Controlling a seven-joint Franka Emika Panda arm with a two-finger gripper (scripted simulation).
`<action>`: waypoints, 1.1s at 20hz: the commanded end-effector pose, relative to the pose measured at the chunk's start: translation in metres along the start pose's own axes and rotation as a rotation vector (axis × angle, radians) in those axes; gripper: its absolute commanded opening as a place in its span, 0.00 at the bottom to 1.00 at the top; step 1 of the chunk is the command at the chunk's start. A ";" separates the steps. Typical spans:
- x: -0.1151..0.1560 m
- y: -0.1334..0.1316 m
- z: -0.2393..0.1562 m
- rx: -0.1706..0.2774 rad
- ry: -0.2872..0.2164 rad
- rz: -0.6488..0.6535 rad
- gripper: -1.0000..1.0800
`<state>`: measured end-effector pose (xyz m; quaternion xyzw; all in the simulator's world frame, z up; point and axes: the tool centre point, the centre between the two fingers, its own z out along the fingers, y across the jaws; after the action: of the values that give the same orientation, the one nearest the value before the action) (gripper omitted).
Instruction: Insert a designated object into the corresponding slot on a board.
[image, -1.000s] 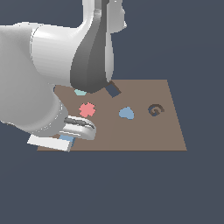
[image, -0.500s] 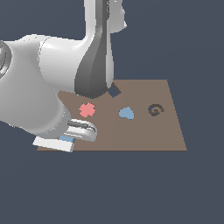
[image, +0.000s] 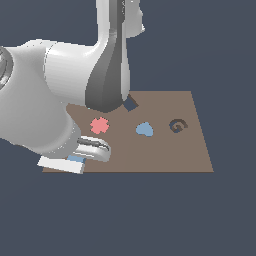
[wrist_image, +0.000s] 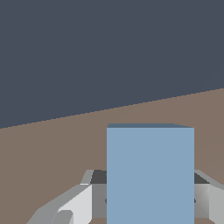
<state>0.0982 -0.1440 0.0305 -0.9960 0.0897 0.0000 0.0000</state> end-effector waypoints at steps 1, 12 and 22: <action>0.000 0.000 -0.002 0.000 0.001 0.000 0.00; -0.007 -0.007 -0.003 0.000 -0.001 -0.029 0.00; -0.037 -0.035 -0.004 0.000 -0.001 -0.152 0.00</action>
<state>0.0727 -0.1093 0.0337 -0.9997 0.0262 0.0010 0.0001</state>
